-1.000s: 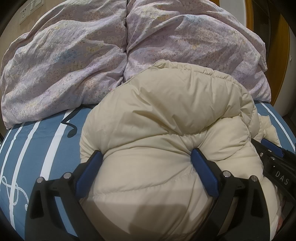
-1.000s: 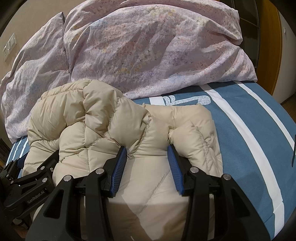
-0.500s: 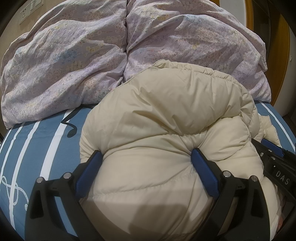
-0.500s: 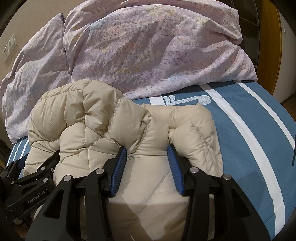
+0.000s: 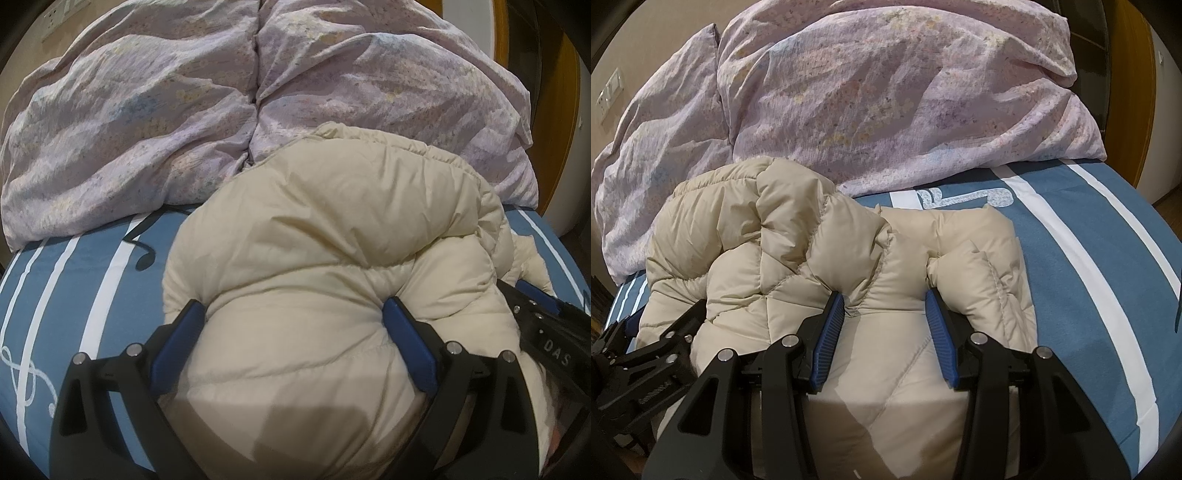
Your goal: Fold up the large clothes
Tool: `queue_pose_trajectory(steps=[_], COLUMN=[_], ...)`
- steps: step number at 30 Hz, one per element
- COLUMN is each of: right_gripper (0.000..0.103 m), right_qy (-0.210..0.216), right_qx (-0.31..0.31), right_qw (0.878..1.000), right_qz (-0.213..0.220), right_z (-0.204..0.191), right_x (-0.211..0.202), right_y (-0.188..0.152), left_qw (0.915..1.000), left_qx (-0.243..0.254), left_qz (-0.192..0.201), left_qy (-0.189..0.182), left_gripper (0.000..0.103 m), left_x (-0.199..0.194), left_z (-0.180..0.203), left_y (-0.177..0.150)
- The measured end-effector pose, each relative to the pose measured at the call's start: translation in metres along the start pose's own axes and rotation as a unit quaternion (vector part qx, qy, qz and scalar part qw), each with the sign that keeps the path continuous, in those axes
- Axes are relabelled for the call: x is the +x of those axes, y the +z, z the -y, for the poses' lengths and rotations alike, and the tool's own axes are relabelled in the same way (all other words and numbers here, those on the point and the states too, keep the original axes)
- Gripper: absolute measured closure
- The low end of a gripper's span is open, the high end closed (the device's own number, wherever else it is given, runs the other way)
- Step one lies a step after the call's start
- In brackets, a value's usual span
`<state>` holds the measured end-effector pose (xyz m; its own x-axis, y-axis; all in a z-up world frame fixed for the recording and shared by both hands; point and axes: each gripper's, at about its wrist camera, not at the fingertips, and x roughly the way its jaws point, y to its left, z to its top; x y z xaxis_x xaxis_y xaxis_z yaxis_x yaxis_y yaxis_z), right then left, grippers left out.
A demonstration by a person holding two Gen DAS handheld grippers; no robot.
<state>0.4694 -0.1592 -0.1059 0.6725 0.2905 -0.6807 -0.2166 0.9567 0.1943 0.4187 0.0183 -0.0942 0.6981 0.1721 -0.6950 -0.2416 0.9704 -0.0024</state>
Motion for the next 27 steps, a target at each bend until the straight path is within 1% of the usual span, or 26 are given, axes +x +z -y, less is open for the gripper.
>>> queue_pose_trajectory(steps=[3, 5, 6, 7, 8, 10, 12, 13, 16, 17, 19, 21, 24, 27], right_gripper=[0.055, 0.053, 0.049, 0.047, 0.043, 0.039, 0.021, 0.020, 0.015, 0.013, 0.011, 0.007, 0.005, 0.004], right_qy=[0.005, 0.017, 0.021, 0.024, 0.023, 0.020, 0.011, 0.014, 0.043, 0.057, 0.078, 0.100, 0.121, 0.147], right_qx=[0.000, 0.011, 0.016, 0.020, 0.022, 0.029, 0.046, 0.056, 0.097, 0.111, 0.130, 0.145, 0.161, 0.180], right_qw=[1.000, 1.000, 1.000, 1.000, 0.999, 0.999, 0.999, 0.998, 0.994, 0.992, 0.987, 0.982, 0.976, 0.967], right_qz=[-0.009, -0.003, 0.000, 0.005, 0.009, 0.015, 0.016, 0.015, -0.010, -0.025, -0.047, -0.068, -0.085, -0.101], right_z=[0.003, 0.010, 0.015, 0.017, 0.021, 0.025, 0.036, 0.041, 0.061, 0.065, 0.073, 0.076, 0.080, 0.086], right_x=[-0.011, -0.028, -0.035, -0.042, -0.049, -0.062, -0.070, -0.073, -0.067, -0.063, -0.055, -0.046, -0.036, -0.028], right_y=[0.000, -0.005, -0.007, -0.010, -0.012, -0.017, -0.018, -0.019, -0.018, -0.019, -0.020, -0.022, -0.025, -0.029], left_qw=[0.9998, 0.9998, 0.9998, 0.9997, 0.9996, 0.9994, 0.9989, 0.9986, 0.9971, 0.9962, 0.9934, 0.9894, 0.9802, 0.9761], left_qx=[-0.012, -0.013, -0.014, -0.015, -0.018, -0.027, -0.038, -0.042, -0.060, -0.067, -0.084, -0.103, -0.136, -0.146], left_qz=[-0.005, -0.002, 0.000, 0.000, 0.000, -0.004, -0.009, -0.011, -0.026, -0.034, -0.052, -0.066, -0.088, -0.095], left_qy=[-0.014, -0.016, -0.017, -0.019, -0.021, -0.021, -0.027, -0.030, -0.040, -0.044, -0.059, -0.078, -0.114, -0.130], left_gripper=[0.006, 0.006, 0.006, 0.006, 0.006, 0.006, 0.006, 0.006, 0.006, 0.006, 0.006, 0.006, 0.006, 0.006], left_x=[-0.021, -0.035, -0.042, -0.047, -0.053, -0.063, -0.070, -0.072, -0.071, -0.068, -0.061, -0.054, -0.044, -0.040], left_z=[-0.013, -0.023, -0.028, -0.033, -0.040, -0.051, -0.063, -0.067, -0.077, -0.079, -0.084, -0.087, -0.093, -0.095], left_y=[-0.006, -0.011, -0.012, -0.013, -0.015, -0.017, -0.020, -0.020, -0.020, -0.021, -0.023, -0.027, -0.032, -0.034])
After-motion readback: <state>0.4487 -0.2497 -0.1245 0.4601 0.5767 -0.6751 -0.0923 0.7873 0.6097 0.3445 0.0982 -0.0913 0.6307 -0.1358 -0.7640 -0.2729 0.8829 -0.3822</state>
